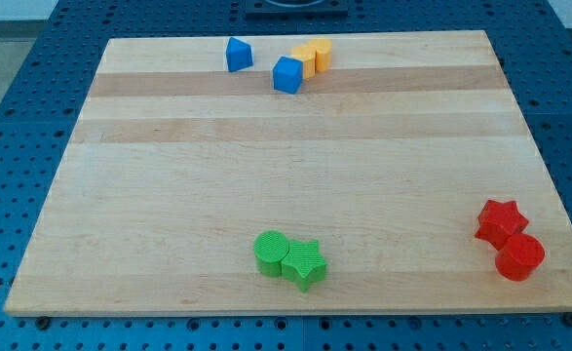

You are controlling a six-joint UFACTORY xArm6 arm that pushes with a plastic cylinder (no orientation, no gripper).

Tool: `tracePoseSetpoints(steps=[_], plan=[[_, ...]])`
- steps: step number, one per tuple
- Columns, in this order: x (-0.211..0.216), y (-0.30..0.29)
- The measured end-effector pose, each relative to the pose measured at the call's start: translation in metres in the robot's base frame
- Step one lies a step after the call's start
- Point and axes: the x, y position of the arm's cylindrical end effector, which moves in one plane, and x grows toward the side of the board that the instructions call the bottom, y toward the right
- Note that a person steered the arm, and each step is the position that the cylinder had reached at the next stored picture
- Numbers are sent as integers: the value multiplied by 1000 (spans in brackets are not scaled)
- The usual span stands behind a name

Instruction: Separate red star and red circle

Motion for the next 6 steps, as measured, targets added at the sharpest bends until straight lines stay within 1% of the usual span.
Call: tracePoseSetpoints(steps=[1, 3, 4, 5, 6], plan=[[-2, -50], [-46, -92], [-52, -126], [-67, -156], [-94, -163]])
